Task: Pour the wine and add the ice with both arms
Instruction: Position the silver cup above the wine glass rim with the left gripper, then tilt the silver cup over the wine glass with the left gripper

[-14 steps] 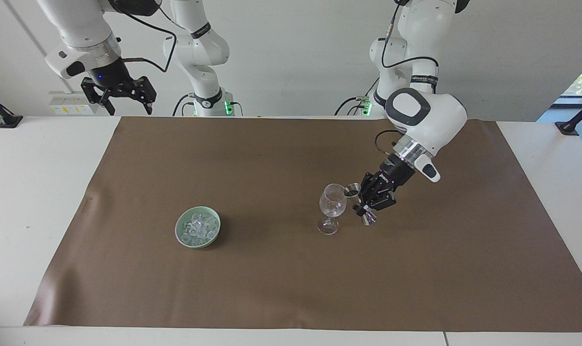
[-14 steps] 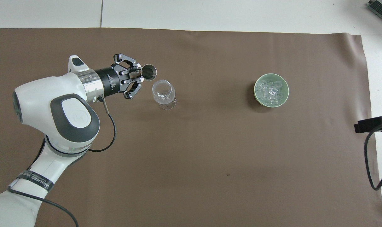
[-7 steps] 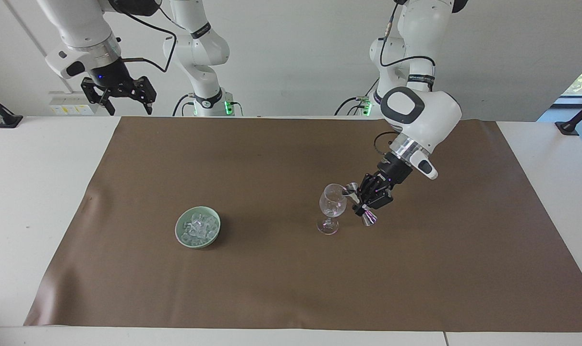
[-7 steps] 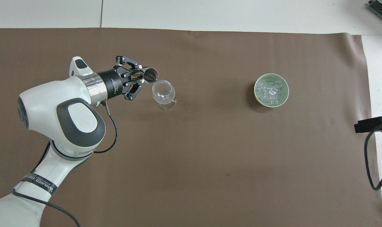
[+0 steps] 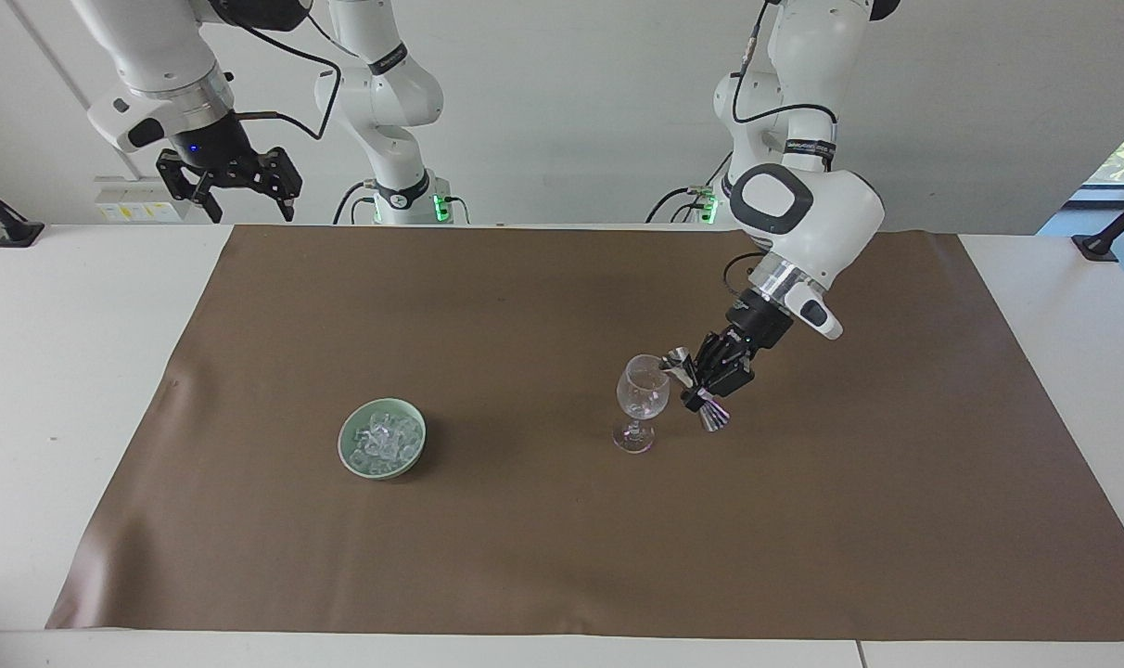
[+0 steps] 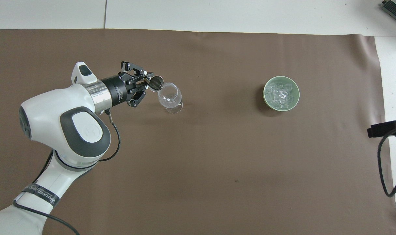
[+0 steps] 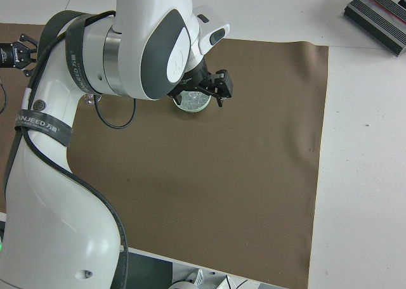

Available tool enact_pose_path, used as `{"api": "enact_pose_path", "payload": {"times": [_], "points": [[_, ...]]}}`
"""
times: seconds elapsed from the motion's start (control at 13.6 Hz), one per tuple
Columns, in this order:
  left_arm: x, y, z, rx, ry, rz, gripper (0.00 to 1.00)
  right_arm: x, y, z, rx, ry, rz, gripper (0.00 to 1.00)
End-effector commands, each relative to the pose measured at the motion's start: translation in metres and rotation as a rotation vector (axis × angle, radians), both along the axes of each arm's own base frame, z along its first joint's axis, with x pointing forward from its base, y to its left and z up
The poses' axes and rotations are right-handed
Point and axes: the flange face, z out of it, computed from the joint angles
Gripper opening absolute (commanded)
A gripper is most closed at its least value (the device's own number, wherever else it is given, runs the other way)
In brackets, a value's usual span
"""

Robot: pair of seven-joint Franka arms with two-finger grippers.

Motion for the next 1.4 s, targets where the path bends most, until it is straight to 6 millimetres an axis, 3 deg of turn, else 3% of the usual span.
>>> {"api": "enact_pose_path", "payload": {"times": [0.0, 1.32], "points": [[-0.0125, -0.0035, 0.0067, 0.038, -0.049, -0.008, 0.0, -0.0007, -0.0013, 0.0021, 0.016, -0.013, 0.011, 1.0], [-0.0198, -0.0096, 0.0071, 0.148, -0.18, -0.053, 0.0, -0.0007, -0.0013, 0.0021, 0.016, -0.013, 0.011, 1.0]]}}
